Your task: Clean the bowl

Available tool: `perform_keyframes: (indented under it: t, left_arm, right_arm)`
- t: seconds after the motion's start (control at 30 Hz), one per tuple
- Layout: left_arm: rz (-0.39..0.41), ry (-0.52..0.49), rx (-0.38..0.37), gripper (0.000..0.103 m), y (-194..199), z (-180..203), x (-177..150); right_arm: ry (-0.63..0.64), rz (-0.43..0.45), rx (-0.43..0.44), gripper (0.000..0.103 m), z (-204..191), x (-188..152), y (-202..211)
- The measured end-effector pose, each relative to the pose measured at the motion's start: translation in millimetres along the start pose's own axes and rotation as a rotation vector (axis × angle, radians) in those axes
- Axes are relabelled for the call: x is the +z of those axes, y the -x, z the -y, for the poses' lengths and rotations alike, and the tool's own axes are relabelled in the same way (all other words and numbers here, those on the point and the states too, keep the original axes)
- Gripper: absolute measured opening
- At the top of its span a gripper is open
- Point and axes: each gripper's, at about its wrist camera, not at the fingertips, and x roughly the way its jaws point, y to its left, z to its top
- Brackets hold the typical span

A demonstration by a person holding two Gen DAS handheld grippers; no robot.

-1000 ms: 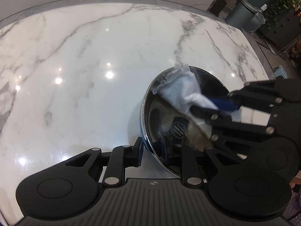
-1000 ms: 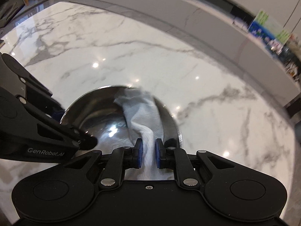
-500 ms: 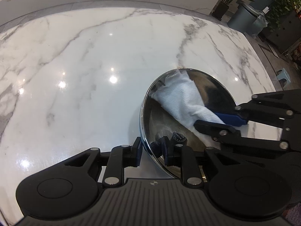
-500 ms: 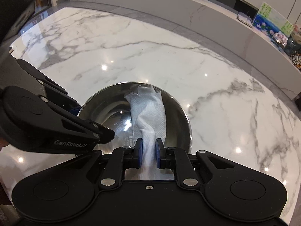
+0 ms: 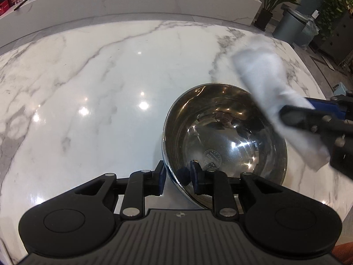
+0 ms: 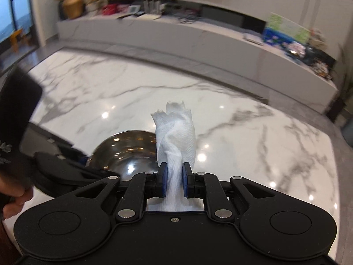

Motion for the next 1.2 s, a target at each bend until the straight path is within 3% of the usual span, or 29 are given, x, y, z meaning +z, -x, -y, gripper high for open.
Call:
perform_keyframes:
  t: [0.2, 0.8, 0.83, 0.93, 1.07, 1.2]
  left_arm:
    - [0.006, 0.017, 0.009, 0.021, 2, 1, -2]
    - [0.026, 0.036, 0.013, 0.022, 4, 3, -7]
    - [0.026, 0.035, 0.015, 0.022, 4, 3, -7]
    - [0.025, 0.04, 0.015, 0.023, 4, 3, -8]
    - [0.031, 0.06, 0.015, 0.024, 4, 3, -9]
    - [0.03, 0.06, 0.021, 0.024, 2, 5, -10]
  right_arm:
    - [-0.069, -0.027, -0.092, 0.012, 18, -27, -5]
    - [-0.135, -0.064, -0.071, 0.014, 23, -62, -47]
    - [-0.136, -0.069, -0.069, 0.016, 23, -63, -47]
    - [-0.148, -0.082, -0.067, 0.041, 24, -66, -46]
    - [-0.138, -0.041, -0.095, 0.043, 24, -72, -40]
    - [-0.162, -0.062, -0.088, 0.043, 26, -76, -44]
